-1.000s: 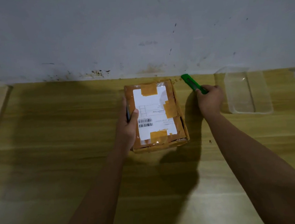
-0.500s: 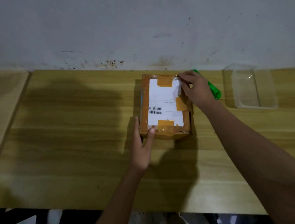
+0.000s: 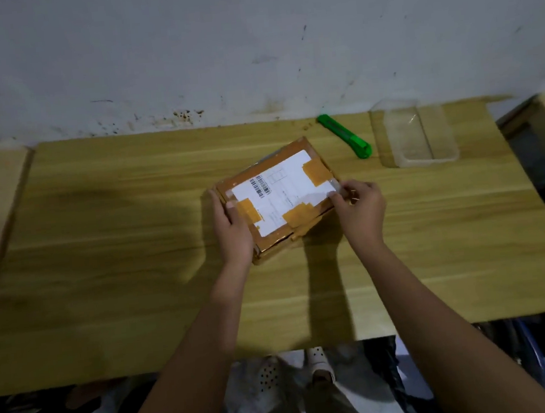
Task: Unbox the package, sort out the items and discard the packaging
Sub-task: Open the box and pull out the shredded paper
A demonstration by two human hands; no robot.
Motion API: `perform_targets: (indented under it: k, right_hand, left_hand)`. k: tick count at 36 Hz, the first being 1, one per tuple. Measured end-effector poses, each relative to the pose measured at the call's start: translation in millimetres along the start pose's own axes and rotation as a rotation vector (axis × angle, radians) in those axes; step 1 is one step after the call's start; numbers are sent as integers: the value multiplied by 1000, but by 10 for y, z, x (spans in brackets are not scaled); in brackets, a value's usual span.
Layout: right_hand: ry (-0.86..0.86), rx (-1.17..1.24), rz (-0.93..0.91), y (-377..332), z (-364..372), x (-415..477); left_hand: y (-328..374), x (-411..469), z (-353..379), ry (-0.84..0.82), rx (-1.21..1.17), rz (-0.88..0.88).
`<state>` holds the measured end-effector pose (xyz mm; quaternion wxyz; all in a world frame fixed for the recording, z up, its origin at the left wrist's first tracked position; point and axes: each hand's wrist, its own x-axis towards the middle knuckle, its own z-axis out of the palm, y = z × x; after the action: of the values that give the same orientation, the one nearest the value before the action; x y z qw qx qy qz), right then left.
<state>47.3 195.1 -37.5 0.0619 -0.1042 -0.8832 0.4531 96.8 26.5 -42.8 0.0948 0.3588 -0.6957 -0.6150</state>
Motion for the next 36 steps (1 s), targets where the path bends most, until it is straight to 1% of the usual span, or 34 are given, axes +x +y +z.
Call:
perform_targets:
  k: [2, 8, 11, 16, 21, 30, 33, 36]
  right_hand:
    - [33, 14, 49, -25, -12, -65]
    - [103, 55, 65, 14, -55, -320]
    - [114, 94, 69, 15, -78, -443]
    - [125, 193, 163, -18, -112, -517]
    - [125, 271, 211, -61, -152, -536]
    - [87, 348, 266, -62, -196, -497]
    - [95, 415, 282, -73, -211, -484]
    - [94, 476, 297, -75, -224, -463]
  left_hand:
    - [32, -63, -55, -32, 3, 5]
    - [121, -75, -203, -175, 23, 19]
    - [142, -92, -255, -202, 42, 43]
    - [119, -52, -281, -192, 117, 85]
    - [134, -78, -284, -222, 85, 104]
    - [79, -39, -266, -140, 123, 132]
    - [38, -73, -297, -92, 150, 188]
    - [-22, -262, -365, -104, 117, 277]
